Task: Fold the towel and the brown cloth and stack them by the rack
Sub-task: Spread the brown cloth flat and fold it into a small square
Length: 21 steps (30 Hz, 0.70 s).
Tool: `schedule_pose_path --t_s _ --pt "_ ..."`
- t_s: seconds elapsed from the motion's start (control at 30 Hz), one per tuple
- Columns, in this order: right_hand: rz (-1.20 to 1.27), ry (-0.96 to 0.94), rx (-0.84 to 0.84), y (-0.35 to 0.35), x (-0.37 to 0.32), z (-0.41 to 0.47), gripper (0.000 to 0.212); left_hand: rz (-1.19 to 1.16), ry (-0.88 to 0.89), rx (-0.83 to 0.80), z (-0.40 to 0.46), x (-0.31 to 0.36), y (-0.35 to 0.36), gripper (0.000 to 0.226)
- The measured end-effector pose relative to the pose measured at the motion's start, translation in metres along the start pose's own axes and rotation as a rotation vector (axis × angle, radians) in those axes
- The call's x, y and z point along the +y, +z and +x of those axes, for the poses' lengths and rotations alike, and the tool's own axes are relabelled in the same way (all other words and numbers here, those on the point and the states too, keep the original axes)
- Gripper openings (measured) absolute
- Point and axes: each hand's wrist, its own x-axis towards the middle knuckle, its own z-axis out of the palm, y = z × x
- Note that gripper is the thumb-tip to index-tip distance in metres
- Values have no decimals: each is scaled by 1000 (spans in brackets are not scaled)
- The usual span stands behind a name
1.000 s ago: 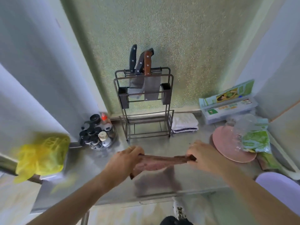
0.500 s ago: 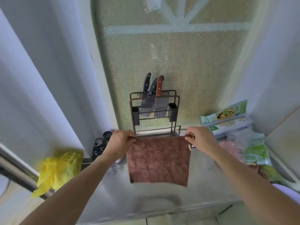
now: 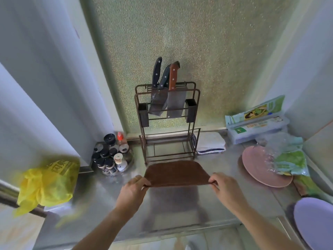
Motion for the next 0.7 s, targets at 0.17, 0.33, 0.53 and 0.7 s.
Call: schedule_pose_path --t_s 0.17,0.33,0.53,0.7 --pt "-46 113 -197 89 39 -56 34 15 -198 -137 -57 -38 96 8" --pt "-51 135 -341 107 54 -103 25 46 -261 -295 -105 -35 116 33" --pt "-33 173 -318 84 51 -72 11 23 -318 -296 -91 -24 96 23" --pt "73 223 -237 84 56 -2 9 16 -351 -195 -26 -34 90 19"
